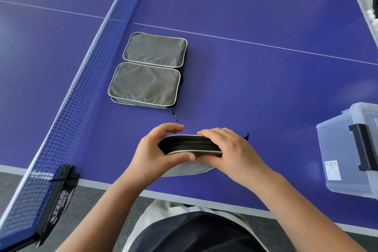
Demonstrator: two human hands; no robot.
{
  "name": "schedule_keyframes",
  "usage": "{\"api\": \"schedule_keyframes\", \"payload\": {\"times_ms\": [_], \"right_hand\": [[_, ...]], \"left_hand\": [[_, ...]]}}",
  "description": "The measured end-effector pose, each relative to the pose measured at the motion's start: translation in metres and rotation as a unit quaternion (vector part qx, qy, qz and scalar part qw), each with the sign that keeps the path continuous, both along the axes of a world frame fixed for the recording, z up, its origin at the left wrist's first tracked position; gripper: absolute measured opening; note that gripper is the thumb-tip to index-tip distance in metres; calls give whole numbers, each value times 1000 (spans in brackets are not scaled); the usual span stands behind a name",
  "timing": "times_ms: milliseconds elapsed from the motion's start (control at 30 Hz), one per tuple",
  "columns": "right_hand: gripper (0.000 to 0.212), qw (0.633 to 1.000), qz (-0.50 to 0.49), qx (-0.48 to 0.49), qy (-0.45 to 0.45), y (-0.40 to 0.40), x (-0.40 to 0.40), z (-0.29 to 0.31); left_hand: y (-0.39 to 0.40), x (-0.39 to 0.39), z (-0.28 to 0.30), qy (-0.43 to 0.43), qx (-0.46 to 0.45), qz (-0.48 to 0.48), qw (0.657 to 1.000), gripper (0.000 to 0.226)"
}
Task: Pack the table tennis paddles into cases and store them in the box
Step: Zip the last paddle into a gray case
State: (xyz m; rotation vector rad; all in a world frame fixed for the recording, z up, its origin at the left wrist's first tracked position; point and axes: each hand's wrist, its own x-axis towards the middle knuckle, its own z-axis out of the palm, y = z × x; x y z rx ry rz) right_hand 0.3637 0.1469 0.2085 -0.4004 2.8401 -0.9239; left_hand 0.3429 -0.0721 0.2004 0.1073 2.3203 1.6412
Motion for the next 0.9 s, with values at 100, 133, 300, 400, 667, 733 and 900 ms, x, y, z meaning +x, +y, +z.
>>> {"api": "schedule_keyframes", "payload": {"times_ms": [100,133,300,400,667,733,900], "right_hand": [[45,999,-22,-10,-41,-2,-5,4],[45,998,-31,-16,-48,-3,-7,4],[40,991,-84,-69,-74,-14,-16,3],[30,961,-168,-179,-129,-18,-17,-4],[19,826,-386,-316,-263,-17,13,-87],[19,823,-422,-287,-249,-23,23,-108],[26,833,-466,-189,-231,-31,32,-145]], "left_hand": [[-20,9,-38,-97,72,133,984,82],[-26,15,-52,-133,84,167,973,87],[-51,45,-107,-283,127,269,912,113],[-61,51,-122,-315,179,277,890,105],[-62,19,-118,-253,48,268,928,80],[-59,6,-120,-236,-23,231,944,85],[-48,-28,-135,-198,-154,144,957,94]]}}
